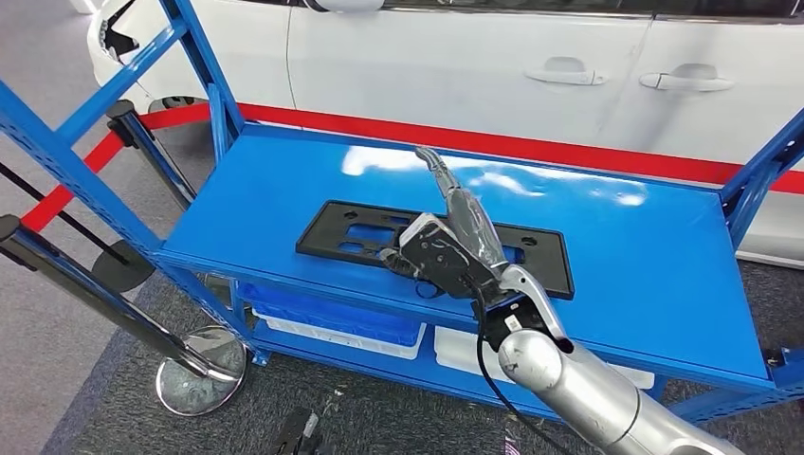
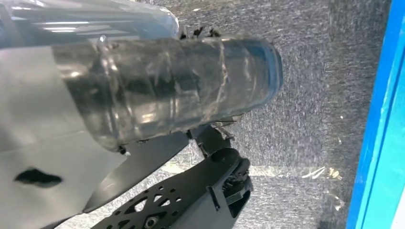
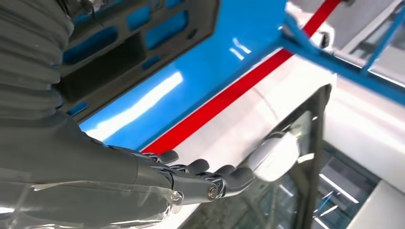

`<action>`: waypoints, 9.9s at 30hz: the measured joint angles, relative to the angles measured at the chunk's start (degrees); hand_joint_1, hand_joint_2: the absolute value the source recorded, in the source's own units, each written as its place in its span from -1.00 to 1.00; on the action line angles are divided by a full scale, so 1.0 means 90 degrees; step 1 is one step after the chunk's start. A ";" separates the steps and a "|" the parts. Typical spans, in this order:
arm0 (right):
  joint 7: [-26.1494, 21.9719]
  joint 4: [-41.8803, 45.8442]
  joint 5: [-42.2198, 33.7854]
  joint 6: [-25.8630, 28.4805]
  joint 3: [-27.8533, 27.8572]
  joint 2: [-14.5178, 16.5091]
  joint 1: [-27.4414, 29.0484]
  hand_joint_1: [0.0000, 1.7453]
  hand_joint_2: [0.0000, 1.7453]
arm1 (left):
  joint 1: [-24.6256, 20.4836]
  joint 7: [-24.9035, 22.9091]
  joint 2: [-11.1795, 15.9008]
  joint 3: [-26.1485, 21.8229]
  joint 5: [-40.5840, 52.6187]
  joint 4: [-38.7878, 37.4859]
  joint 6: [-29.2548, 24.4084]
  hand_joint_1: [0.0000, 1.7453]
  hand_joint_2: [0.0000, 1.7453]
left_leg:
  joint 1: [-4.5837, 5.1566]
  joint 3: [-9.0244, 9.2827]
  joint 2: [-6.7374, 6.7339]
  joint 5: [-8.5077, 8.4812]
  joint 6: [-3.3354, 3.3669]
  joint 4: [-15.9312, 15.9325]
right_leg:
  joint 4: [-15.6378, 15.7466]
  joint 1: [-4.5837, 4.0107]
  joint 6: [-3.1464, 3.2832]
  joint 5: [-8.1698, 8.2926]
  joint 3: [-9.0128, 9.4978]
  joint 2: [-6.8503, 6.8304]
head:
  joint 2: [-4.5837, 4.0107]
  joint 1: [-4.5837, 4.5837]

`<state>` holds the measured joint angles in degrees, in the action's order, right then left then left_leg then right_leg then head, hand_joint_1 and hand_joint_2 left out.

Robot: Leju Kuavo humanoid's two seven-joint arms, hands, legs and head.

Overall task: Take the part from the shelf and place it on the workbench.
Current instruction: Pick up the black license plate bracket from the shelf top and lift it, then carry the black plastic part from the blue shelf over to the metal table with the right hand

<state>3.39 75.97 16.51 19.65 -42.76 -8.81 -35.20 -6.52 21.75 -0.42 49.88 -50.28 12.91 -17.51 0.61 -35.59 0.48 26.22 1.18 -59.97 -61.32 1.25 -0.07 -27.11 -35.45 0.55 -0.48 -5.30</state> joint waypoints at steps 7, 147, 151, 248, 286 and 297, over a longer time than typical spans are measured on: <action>0.0102 0.0421 0.0498 -0.0350 -0.0259 0.0090 0.0208 -1.00 1.00 | 0.0034 0.0021 0.0016 0.0000 -0.0025 -0.0004 0.0006 -1.00 -1.00 | -0.0014 0.0153 -0.0020 -0.0157 0.0150 0.0323 | -0.0985 -0.0035 -0.0124 -0.0593 -0.0437 -0.0028 | 0.0000 0.0030; 0.1149 0.2355 0.4752 0.1859 0.0296 -0.0346 0.1776 1.00 1.00 | 0.0091 0.0159 0.0027 0.0181 0.0120 -0.0019 -0.0353 -1.00 1.00 | -0.0086 -0.0473 -0.0020 0.1212 -0.0165 -0.1809 | -0.0158 -0.0050 0.0073 0.0052 -0.0190 -0.0047 | 0.0000 -0.0178; 0.0710 0.3119 0.4557 0.1885 0.0295 -0.0366 0.2295 1.00 1.00 | 0.0073 0.0027 0.0040 0.0180 0.0120 -0.0020 -0.0292 -1.00 1.00 | 0.0000 0.0265 -0.0021 0.0642 0.0037 -0.0583 | -0.0140 -0.0104 0.0130 0.0118 -0.0215 -0.0049 | 0.0000 -0.0174; -0.1209 0.4125 0.0852 0.1596 -0.0067 -0.0323 0.3235 1.00 1.00 | 0.0044 -0.0222 0.0234 0.0177 -0.0087 -0.0061 -0.0227 -1.00 1.00 | 0.0133 0.0111 -0.0340 0.0049 0.0080 0.0072 | -0.0013 0.0041 -0.0030 -0.0211 0.0266 -0.0709 | 0.0000 -0.0243; -0.1265 0.4154 0.0844 0.1375 -0.0075 -0.0235 0.3150 1.00 1.00 | 0.0040 -0.0211 0.0254 0.0172 -0.0200 -0.0072 -0.0249 -1.00 1.00 | 0.0094 0.0295 0.0091 -0.0172 0.0286 0.0393 | -0.1583 0.0033 -0.0112 -0.0888 -0.0488 -0.0074 | 0.0000 -0.0318; -0.0819 0.4194 0.1375 0.1321 -0.0154 -0.0110 0.2922 1.00 1.00 | 0.0092 -0.0180 0.0231 0.0168 -0.0278 -0.0074 -0.0279 -1.00 1.00 | 0.0000 -0.0109 0.0429 0.0244 -0.0017 -0.0379 | -0.0199 0.0125 -0.0028 -0.0108 -0.0003 0.0153 | 0.0000 -0.0291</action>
<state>-3.98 113.72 28.88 31.54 -44.15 -9.80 -8.90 -5.69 20.14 1.66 51.39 -52.78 12.25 -20.02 0.60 -36.57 4.34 28.41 1.03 -63.38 -63.10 2.38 -0.32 -28.08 -35.48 1.93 -0.48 -7.91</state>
